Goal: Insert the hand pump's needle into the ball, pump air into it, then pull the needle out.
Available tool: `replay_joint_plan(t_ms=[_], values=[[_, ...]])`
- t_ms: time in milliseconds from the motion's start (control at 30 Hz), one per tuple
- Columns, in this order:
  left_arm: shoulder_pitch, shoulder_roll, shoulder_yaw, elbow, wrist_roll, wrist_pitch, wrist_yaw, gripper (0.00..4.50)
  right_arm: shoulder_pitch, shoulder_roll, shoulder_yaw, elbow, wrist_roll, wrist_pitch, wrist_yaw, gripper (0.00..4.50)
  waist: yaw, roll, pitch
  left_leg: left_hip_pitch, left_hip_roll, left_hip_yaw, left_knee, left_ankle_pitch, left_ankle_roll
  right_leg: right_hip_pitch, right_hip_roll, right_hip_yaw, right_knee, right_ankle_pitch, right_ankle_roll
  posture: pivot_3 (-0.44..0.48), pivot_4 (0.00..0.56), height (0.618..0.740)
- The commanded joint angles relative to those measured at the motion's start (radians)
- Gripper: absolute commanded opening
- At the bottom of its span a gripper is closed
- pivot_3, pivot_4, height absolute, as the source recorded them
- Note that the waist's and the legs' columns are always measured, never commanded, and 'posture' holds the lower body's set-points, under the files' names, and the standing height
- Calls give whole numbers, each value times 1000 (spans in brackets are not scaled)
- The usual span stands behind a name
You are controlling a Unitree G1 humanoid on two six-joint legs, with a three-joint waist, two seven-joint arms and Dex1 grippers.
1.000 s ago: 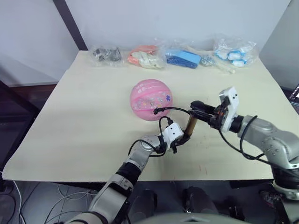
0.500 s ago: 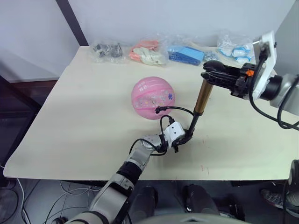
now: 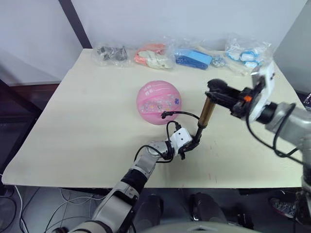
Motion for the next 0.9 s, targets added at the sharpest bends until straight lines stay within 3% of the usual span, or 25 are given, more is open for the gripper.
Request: replay_joint_plan(t_ms=[33, 367, 633, 767, 900], values=[[68, 48, -29, 106, 60, 82, -14, 1068, 127, 47, 163, 109, -129, -19, 36, 1106, -4, -2, -1, 7, 1, 0, -1, 0, 0, 7, 0, 0, -1, -1, -1, 0, 150, 740], [68, 46, -27, 106, 58, 86, -10, 1068, 313, 120, 358, 275, -403, -165, 142, 1106, -13, -6, -21, 14, 2, -3, -4, -1, 0, 12, 1, -2, -1, -3, -2, 0, 150, 740], [68, 45, -24, 117, 62, 79, -10, 1068, 218, 96, 176, 143, -318, -109, 152, 1106, -10, -5, -22, 23, 2, -2, -11, -1, -2, 18, 0, 0, -1, -6, -4, 0, 150, 740], [68, 44, -24, 120, 63, 75, -11, 1068, 22, 48, -27, 68, -127, 7, 123, 1106, -8, 3, -9, 22, 1, -2, -11, -1, -2, 17, 0, 0, -2, -6, -3, 0, 150, 740], [71, 44, -26, 120, 62, 72, -10, 1068, -113, -2, -134, 53, 11, 110, 86, 1106, -7, 6, -5, 9, -1, -4, -6, -1, -2, 8, -1, -2, -1, -5, -2, 0, 150, 740]])
